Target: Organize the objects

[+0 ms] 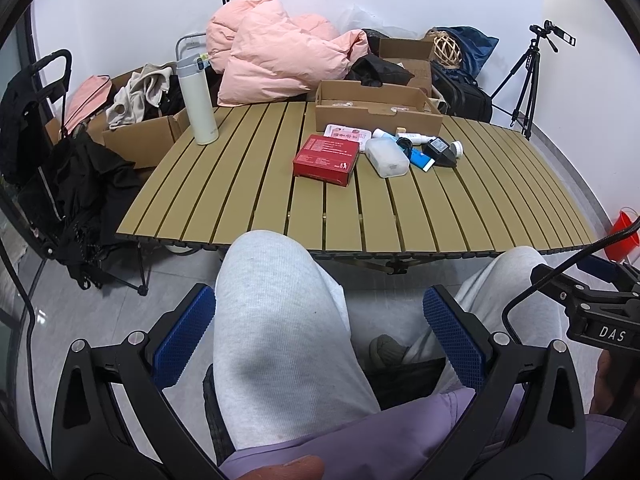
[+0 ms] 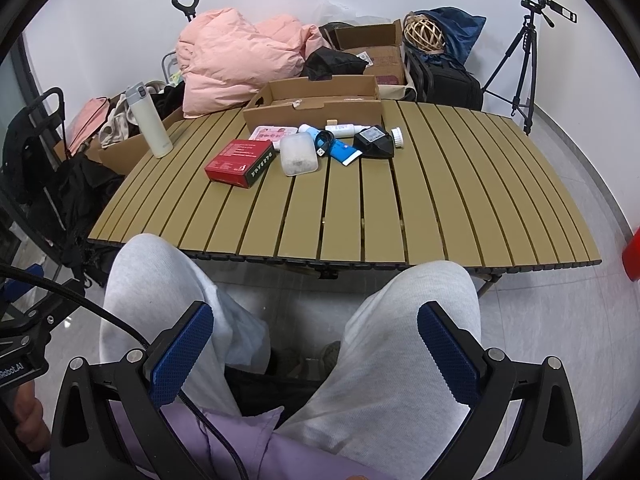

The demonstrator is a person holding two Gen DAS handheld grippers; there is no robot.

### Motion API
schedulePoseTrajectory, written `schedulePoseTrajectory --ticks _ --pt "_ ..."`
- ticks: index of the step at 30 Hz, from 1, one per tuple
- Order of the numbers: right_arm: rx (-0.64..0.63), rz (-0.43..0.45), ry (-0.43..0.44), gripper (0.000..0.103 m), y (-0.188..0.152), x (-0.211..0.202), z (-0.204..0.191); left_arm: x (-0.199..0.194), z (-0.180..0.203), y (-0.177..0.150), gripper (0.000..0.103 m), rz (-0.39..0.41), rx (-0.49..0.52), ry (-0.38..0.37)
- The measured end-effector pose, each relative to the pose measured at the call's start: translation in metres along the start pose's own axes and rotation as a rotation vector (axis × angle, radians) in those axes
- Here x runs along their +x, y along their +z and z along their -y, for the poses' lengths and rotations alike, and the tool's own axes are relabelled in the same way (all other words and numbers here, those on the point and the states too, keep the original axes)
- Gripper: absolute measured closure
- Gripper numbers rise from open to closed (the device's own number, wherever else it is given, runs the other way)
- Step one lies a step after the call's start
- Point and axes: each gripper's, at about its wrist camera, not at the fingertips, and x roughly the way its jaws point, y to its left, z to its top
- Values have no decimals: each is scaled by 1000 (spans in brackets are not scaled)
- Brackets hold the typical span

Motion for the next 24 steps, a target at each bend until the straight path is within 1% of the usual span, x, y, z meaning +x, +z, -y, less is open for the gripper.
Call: schedulePoseTrajectory --ticks 17,20,22,24 --pt "10 -3 0 0 -1 4 3 8 5 -1 0 -12 3 10" --pt "11 1 5 0 0 7 5 13 6 9 0 11 10 20" --pt "6 19 1 0 4 9 5 17 7 18 0 45 18 40" --pt "-4 38 -16 0 12 14 5 24 7 28 0 56 23 57"
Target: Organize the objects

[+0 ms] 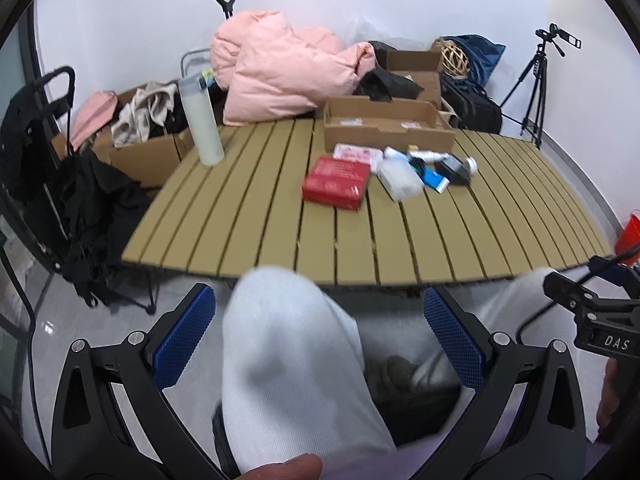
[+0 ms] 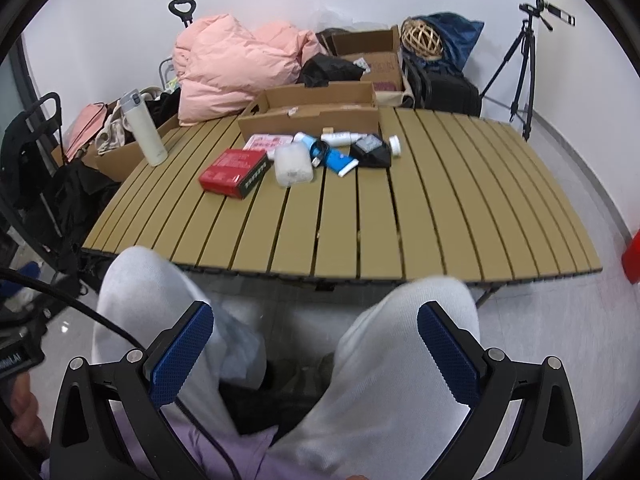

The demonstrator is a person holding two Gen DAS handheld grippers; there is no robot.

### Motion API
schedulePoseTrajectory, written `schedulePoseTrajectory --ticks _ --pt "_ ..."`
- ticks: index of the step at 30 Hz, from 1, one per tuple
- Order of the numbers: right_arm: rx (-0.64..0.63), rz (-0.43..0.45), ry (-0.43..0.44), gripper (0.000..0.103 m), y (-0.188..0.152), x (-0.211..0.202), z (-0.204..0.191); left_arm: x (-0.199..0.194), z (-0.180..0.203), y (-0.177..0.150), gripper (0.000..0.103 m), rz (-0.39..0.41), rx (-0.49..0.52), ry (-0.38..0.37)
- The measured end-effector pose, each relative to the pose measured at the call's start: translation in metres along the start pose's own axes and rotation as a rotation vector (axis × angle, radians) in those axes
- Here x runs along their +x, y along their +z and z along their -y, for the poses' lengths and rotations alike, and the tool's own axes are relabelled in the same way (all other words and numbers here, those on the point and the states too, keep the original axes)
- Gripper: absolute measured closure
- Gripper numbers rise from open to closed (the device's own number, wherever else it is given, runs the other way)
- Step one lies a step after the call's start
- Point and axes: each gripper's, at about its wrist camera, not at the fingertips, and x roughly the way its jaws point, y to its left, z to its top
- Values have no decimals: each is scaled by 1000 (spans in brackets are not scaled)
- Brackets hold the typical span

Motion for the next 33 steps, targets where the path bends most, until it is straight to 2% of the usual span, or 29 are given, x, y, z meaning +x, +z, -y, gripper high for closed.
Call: schedulePoseTrajectory --ticks 6,8,9,10,11,12,13,14,16,19,21,23,26,29,31,33 --pt "-5 49 -11 0 33 28 8 39 -13 38 0 16 -73 11" --pt "-1 64 2 0 47 37 10 41 -13 53 0 84 -51 32" --pt "1 79 12 0 57 40 12 38 -13 59 0 140 -51 44" --pt "1 102 26 0 65 41 12 35 -14 65 0 235 -60 72" --pt "0 152 45 0 73 40 13 39 -14 68 0 278 -63 86" --pt "-10 224 61 0 81 39 12 53 -13 74 0 284 -54 91" --pt "-18 265 78 0 86 41 11 74 -11 79 0 227 -14 74" --pt "-30 265 92 0 92 50 9 94 -8 83 0 161 25 52" --pt "-73 139 83 0 107 88 3 133 -3 84 2 103 69 23" --pt "-69 110 26 0 118 137 1 168 -2 93 2 85 69 23" --pt "-74 97 -3 0 128 168 -1 184 -4 107 3 78 45 -33" --pt "-84 72 9 0 139 192 -2 203 -5 122 1 94 25 -88" --pt "-111 63 27 0 155 222 -9 232 0 133 2 74 43 -113" --pt "-123 64 78 0 165 243 -16 251 6 132 2 91 44 -128" --pt "-126 57 97 0 164 255 -19 262 7 129 3 77 28 -112" --pt "-130 52 103 0 160 266 -20 270 5 125 16 92 -15 -89"
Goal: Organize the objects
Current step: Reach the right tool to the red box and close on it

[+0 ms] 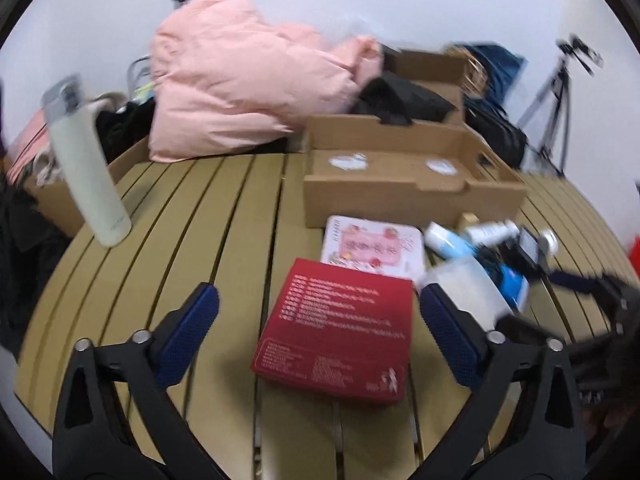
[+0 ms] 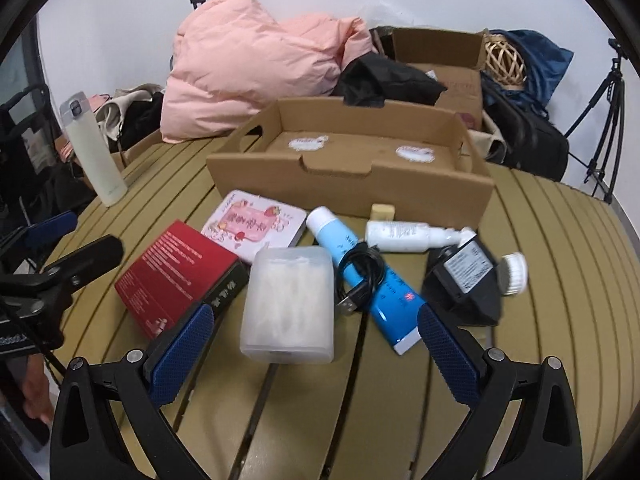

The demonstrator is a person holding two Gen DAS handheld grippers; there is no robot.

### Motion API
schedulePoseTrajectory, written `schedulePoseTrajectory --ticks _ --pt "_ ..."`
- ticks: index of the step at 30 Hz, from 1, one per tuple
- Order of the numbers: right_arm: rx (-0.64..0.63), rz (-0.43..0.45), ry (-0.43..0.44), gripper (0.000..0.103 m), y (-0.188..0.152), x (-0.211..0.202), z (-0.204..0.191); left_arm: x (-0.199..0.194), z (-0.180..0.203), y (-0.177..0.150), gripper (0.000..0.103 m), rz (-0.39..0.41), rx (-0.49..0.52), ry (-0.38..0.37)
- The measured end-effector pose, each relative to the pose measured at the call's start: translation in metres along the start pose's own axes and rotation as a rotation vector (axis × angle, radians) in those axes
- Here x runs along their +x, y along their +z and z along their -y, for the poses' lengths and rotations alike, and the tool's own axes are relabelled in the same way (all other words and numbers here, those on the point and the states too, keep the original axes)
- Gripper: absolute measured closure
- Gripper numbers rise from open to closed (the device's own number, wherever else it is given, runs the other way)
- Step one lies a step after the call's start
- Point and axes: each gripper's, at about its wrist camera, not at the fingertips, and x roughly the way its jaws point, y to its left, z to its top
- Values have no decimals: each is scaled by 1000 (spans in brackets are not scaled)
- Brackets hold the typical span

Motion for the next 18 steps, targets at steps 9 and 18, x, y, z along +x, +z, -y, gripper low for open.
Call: schedulePoseTrajectory --ticks 9,18 --pt "42 -40 56 4 -12 14 6 37 -19 -9 17 -187 -14 -25" --pt "-27 -66 50 15 -18 24 -14 55 -25 -17 5 -266 -31 -37"
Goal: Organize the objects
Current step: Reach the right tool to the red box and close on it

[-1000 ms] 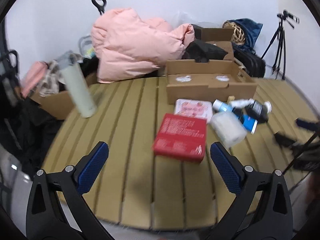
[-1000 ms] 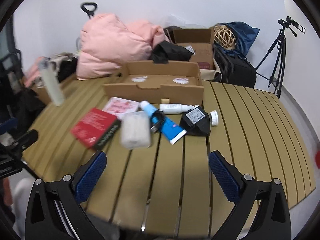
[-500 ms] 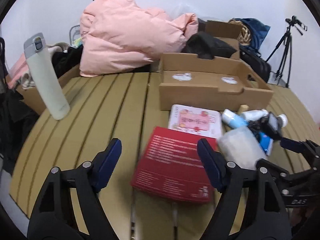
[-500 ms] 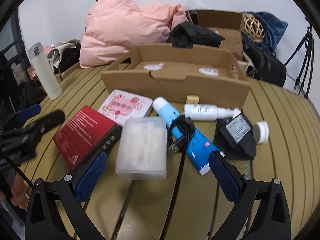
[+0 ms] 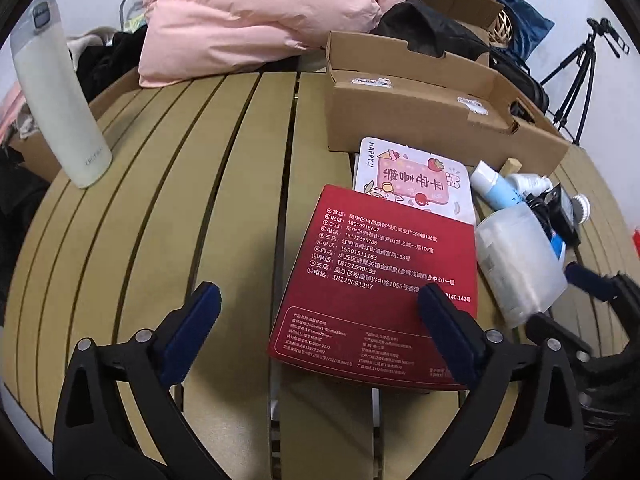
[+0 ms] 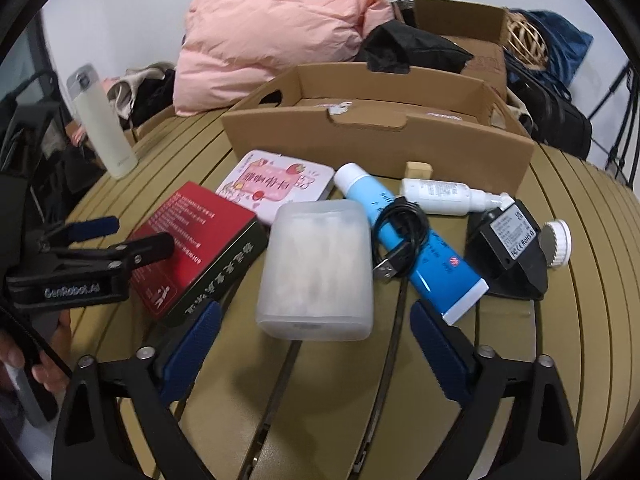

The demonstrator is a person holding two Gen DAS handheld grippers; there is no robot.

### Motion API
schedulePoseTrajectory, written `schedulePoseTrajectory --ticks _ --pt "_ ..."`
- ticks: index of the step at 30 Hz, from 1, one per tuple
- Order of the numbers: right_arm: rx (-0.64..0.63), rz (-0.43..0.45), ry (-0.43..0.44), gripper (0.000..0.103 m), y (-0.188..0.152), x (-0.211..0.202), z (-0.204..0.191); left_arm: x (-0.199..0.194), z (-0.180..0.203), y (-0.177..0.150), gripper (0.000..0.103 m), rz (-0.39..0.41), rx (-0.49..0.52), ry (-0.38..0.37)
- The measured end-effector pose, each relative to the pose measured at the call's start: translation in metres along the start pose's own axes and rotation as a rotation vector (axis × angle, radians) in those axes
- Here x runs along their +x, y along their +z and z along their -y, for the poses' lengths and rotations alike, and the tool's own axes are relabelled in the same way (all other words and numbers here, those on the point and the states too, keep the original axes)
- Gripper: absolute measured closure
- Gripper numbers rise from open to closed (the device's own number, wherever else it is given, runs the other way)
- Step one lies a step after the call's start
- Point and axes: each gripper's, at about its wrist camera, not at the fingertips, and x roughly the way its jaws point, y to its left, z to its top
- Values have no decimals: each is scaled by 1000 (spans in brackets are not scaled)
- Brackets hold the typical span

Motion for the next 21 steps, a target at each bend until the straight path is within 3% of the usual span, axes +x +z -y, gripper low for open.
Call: schedulePoseTrajectory --ticks 3,5,7,9,10,12,14,18,21 --pt "-31 -17 -67 24 -1 6 -3 0 0 -2 7 -25 -24 -41" --pt "-9 -25 -93 25 -1 7 4 2 16 -8 6 -86 24 -163" --pt "28 -14 -119 30 -1 1 12 -4 37 -12 6 -65 124 -154" --pt "48 49 -136 34 0 -13 15 -9 38 -10 9 -44 133 -158" --pt "53 77 -118 35 1 -18 15 -12 29 -7 12 -29 85 -168" --pt "73 139 17 36 1 -33 14 -13 7 -3 21 -11 -27 -138" --pt "75 138 115 40 1 -36 9 -5 -8 -1 33 -36 -103 -104" --pt "-7 34 233 42 -4 -17 -17 4 -18 0 32 -78 -168 -126" --pt "-33 -36 225 42 -3 4 -30 7 -13 2 32 -81 -143 -146"
